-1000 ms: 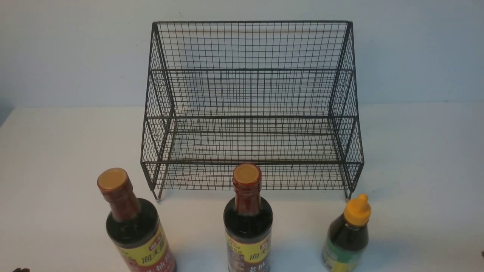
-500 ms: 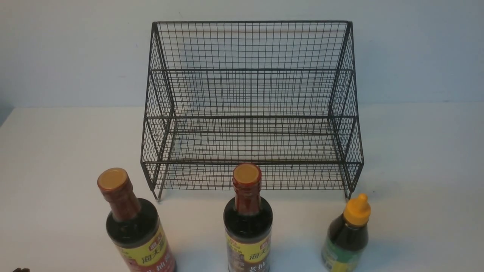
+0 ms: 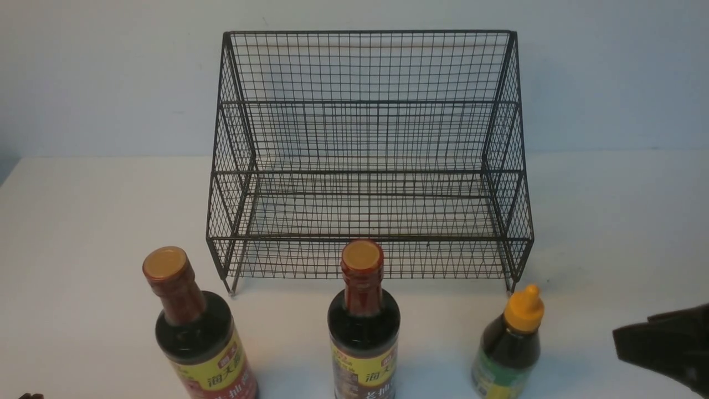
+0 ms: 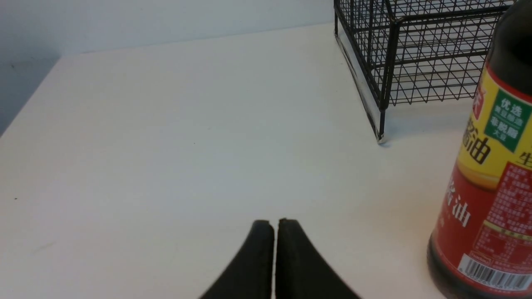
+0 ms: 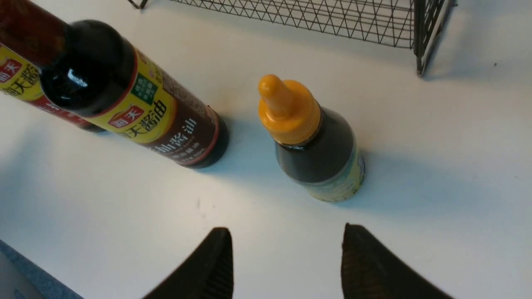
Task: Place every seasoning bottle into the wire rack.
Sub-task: Use the left arm to grab the condiment bottle closest to it, then use the left arm to put the condiment bottle back on the shelf
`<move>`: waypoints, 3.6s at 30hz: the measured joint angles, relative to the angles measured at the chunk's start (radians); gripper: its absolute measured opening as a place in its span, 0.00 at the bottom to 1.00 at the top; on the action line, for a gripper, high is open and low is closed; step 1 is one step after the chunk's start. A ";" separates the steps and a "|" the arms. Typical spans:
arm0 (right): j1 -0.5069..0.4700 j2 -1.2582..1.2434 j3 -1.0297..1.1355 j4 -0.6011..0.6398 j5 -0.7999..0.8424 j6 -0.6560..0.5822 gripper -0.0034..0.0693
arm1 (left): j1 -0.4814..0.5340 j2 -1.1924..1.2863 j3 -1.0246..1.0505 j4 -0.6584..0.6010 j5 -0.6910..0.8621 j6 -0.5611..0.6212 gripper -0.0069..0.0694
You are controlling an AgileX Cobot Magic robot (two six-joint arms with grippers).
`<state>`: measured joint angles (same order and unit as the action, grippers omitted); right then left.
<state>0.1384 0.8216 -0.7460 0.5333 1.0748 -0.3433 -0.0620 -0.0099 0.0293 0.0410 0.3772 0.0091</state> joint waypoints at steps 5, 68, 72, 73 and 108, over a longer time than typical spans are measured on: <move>0.001 0.004 -0.005 -0.034 0.015 0.011 0.51 | 0.000 0.000 0.000 0.001 0.000 0.000 0.08; 0.001 0.004 -0.005 -0.040 0.018 0.057 0.51 | -0.037 0.869 -0.445 -1.593 0.051 1.578 0.55; 0.001 0.004 -0.005 -0.043 0.018 0.057 0.51 | -0.039 0.863 -0.455 -1.565 0.099 1.625 0.44; 0.001 0.004 -0.005 -0.043 0.018 0.057 0.51 | -0.039 0.857 -0.469 -1.531 0.115 1.612 0.44; 0.001 0.004 -0.005 -0.092 0.011 0.057 0.51 | -0.039 1.465 -1.226 -1.493 0.137 1.550 0.44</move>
<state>0.1395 0.8259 -0.7508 0.4414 1.0856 -0.2864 -0.1012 1.4551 -1.1966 -1.4521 0.5138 1.5587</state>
